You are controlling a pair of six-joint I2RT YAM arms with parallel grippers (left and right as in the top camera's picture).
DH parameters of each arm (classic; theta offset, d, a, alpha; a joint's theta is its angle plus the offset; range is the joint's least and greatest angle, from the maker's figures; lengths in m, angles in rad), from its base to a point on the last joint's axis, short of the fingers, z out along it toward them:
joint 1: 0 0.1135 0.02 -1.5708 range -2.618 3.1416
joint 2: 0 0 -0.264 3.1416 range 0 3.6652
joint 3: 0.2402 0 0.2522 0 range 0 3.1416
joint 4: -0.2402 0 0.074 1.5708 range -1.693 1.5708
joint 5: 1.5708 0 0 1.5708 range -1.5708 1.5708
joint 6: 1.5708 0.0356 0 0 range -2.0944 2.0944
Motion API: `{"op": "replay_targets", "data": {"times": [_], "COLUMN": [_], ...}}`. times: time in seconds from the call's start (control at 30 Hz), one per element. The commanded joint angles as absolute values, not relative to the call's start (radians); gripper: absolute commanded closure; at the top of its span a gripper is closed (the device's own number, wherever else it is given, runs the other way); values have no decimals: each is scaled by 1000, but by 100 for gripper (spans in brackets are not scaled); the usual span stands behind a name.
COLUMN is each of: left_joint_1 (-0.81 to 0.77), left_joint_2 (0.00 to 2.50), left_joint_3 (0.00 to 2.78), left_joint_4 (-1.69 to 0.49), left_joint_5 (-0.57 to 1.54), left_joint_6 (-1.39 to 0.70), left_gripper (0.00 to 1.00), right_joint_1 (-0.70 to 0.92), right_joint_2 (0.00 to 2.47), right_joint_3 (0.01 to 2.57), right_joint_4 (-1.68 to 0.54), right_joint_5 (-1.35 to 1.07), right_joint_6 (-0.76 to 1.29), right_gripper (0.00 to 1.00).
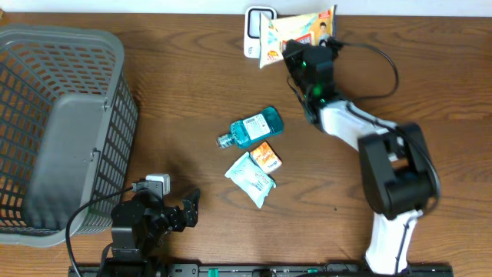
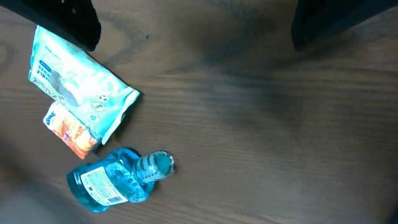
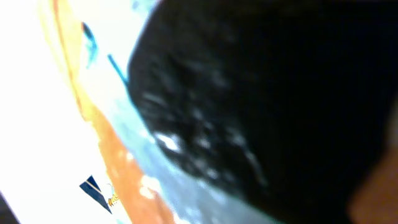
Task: Scan the item barcode
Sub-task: 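Carry the yellow snack bag up to the white scanner, then move the yellow bag to the right edge and release it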
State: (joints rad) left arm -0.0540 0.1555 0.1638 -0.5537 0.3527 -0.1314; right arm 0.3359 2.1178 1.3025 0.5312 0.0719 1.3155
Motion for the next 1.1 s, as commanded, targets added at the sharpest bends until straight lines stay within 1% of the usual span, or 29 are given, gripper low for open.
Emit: {"op": "replay_targets", "data": {"times": [0.0,0.13,0.27,0.43,0.47,0.5,0.57,0.67,0.73,0.87,1.07], "left_joint_1": [-51,-51,-51,-51,-51,-51,-51,-51,-51,-51,-51], "left_joint_2": [154,154,154,154,154,154,154,154,154,154,154], "left_joint_3": [154,154,154,154,154,154,154,154,154,154,154], "left_joint_4": [-568,-568,-568,-568,-568,-568,-568,-568,-568,-568,-568], "left_joint_5": [347,347,347,347,347,347,347,347,347,347,347], "left_joint_6": [-136,-136,-136,-136,-136,-136,-136,-136,-136,-136,-136], "left_gripper": [2,2,2,2,2,2,2,2,2,2,2], "right_joint_1": [337,337,337,336,337,337,336,327,318,277,182], "right_joint_2": [2205,2324,2415,2468,2468,2466,2460,2420,2374,2234,2077], "right_joint_3": [1492,1697,1850,1911,1911,1916,1926,1930,1930,1930,1930], "right_joint_4": [524,424,321,316,312,315,308,258,181,-53,-463], "right_joint_5": [73,93,108,112,115,114,106,73,73,98,322], "right_joint_6": [1254,1232,1229,1200,1180,1095,1013,945,933,818,691], "right_gripper": [99,99,99,99,99,99,98,99,99,99,99]}}
